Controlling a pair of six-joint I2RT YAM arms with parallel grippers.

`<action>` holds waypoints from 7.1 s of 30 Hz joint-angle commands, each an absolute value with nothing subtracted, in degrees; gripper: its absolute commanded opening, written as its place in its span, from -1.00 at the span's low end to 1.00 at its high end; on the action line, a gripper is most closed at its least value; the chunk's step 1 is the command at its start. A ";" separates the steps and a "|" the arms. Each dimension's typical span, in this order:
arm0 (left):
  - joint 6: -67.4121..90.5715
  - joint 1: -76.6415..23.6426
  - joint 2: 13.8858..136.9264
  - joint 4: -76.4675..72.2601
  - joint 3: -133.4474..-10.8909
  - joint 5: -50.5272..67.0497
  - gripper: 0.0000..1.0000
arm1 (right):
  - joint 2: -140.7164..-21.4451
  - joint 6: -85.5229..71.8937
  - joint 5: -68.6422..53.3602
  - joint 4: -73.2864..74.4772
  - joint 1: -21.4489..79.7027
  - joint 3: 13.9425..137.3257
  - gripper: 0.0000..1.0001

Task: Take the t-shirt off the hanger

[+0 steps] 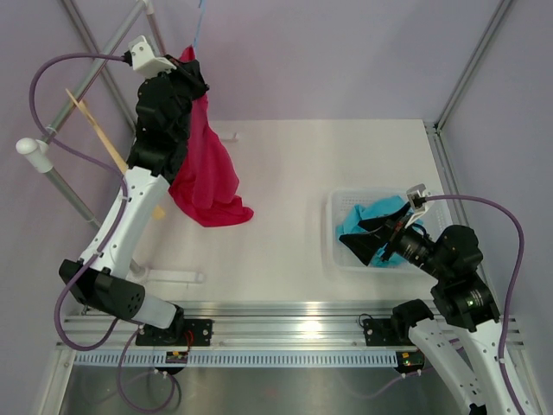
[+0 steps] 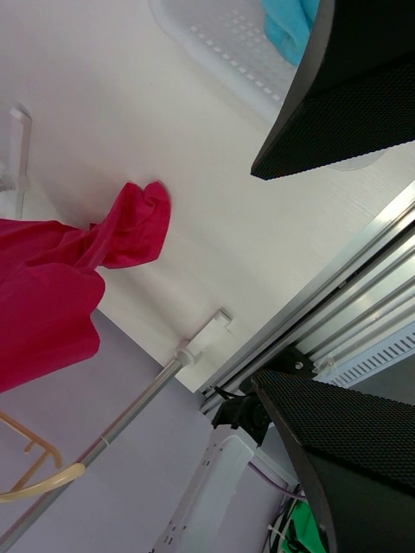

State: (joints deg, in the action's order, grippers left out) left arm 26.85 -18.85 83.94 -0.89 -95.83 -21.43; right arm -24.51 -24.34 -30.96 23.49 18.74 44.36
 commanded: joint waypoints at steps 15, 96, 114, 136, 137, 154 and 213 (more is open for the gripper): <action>30.05 -22.85 74.71 -1.16 -91.84 4.28 -1.00 | -27.51 -25.48 -31.28 21.62 18.98 50.26 0.99; 17.84 -39.29 41.75 13.80 -76.21 34.36 0.98 | -77.18 -6.77 3.59 47.20 38.94 129.48 -1.00; 17.32 -39.29 38.50 13.97 -63.20 33.66 0.72 | -70.58 -8.17 5.36 41.31 38.93 116.72 -1.00; 21.27 -39.37 31.38 28.73 -69.51 3.88 -1.00 | -68.03 -2.73 17.66 44.83 38.93 116.28 -1.00; 21.62 -39.37 31.38 29.26 -69.78 1.69 -1.00 | -67.77 -2.20 18.19 44.65 38.94 116.02 -1.00; 22.33 -39.29 33.92 30.68 -70.23 -2.94 -1.00 | -69.43 -5.62 21.10 50.27 38.85 123.84 -1.00; 19.43 -39.20 70.85 16.70 -83.93 6.13 0.85 | -56.08 -11.52 -9.14 44.38 38.94 102.15 -1.00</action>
